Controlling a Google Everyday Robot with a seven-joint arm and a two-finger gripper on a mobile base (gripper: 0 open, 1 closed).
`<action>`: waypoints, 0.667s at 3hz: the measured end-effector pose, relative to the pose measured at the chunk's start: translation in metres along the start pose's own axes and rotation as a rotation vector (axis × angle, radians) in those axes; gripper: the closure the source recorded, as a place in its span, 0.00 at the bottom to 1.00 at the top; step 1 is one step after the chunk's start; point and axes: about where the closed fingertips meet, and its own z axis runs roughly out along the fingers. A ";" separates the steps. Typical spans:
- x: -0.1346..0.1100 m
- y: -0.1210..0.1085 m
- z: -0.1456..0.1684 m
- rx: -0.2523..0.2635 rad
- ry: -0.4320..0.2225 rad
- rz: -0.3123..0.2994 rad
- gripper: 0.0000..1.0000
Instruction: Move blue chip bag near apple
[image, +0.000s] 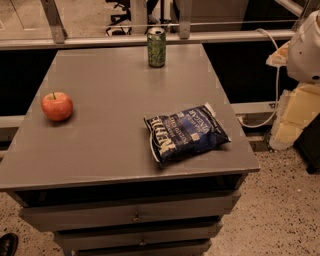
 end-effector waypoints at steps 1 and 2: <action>0.000 0.000 0.000 0.000 0.000 0.000 0.00; -0.009 -0.002 0.015 -0.010 -0.049 -0.010 0.00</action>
Offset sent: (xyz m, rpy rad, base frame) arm 0.0363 0.0440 -0.0562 0.1955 -0.0010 0.1032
